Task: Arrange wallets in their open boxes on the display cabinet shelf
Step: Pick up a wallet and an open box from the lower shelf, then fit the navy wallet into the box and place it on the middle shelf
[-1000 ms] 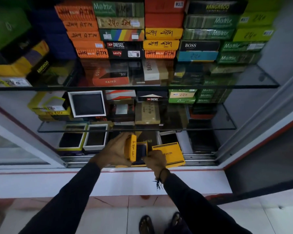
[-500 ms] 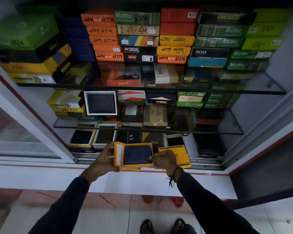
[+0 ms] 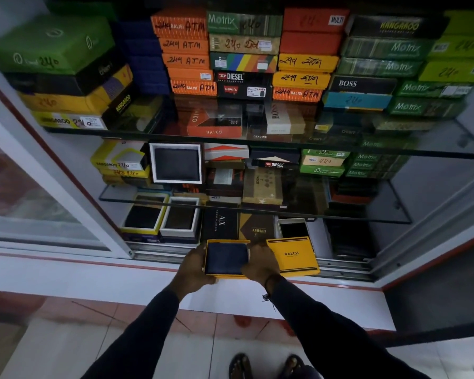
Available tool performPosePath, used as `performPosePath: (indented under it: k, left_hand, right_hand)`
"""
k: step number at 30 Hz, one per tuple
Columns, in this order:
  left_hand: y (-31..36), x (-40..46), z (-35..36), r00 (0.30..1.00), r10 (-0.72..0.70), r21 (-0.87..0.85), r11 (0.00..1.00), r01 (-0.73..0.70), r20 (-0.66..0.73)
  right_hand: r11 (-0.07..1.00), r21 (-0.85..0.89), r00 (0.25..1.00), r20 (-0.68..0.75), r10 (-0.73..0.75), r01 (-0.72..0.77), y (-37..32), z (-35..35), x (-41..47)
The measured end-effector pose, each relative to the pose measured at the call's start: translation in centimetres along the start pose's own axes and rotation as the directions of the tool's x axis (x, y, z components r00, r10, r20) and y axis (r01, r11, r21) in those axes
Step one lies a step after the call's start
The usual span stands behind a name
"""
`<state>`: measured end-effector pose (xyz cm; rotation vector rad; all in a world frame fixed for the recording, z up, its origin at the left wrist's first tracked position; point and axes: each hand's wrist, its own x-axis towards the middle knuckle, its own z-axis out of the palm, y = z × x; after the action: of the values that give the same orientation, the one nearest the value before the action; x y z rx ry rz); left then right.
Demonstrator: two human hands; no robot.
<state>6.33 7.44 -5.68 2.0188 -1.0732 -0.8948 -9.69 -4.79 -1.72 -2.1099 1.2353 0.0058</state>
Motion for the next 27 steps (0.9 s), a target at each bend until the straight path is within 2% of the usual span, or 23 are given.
performPosePath:
  k: [3,7,11,13,15,16,18,24,27]
  left_hand:
    - [0.0,-0.2,0.0,1.000,0.003,-0.010,1.000,-0.004,-0.021]
    - [0.1,-0.1,-0.1,0.999,0.031,-0.005,0.999,-0.032,-0.021]
    - [0.0,0.1,-0.6,0.999,0.044,-0.032,0.999,-0.044,0.000]
    - [0.3,0.0,-1.0,0.999,0.032,-0.108,0.994,-0.032,0.000]
    - [1.1,-0.1,-1.7,1.000,0.026,-0.240,0.970,-0.023,0.009]
    - [1.5,-0.2,-2.1,0.999,0.032,-0.298,0.954,-0.026,0.014]
    - [2.8,-0.6,-2.8,0.998,0.049,-0.365,0.930,-0.032,0.037]
    - [4.9,-1.5,-2.7,0.983,0.095,-0.535,0.845,0.002,0.154]
    - [5.6,-2.1,-2.5,0.970,0.109,-0.680,0.729,0.071,0.219]
  right_hand:
    - [0.990,0.101,0.995,0.036,0.090,-0.093,0.6,1.1,1.2]
    - [0.929,0.341,0.982,-0.064,0.177,-0.146,-1.1,-0.1,0.3]
    - [0.823,0.548,0.982,-0.022,0.189,-0.146,-1.4,-0.9,1.2]
    - [0.752,0.637,0.975,-0.007,0.223,-0.167,-0.9,-1.8,1.7]
    - [0.609,0.754,0.962,0.114,0.249,-0.247,-0.1,-3.4,1.7]
    - [0.533,0.799,0.958,0.192,0.213,-0.278,0.3,-4.3,1.5]
    - [0.474,0.823,0.949,0.278,0.146,-0.314,1.2,-5.8,1.0]
    - [0.437,0.838,0.939,0.338,0.057,-0.328,2.8,-7.0,-0.5]
    - [0.277,0.883,0.919,0.395,0.000,-0.379,3.8,-6.7,-1.1]
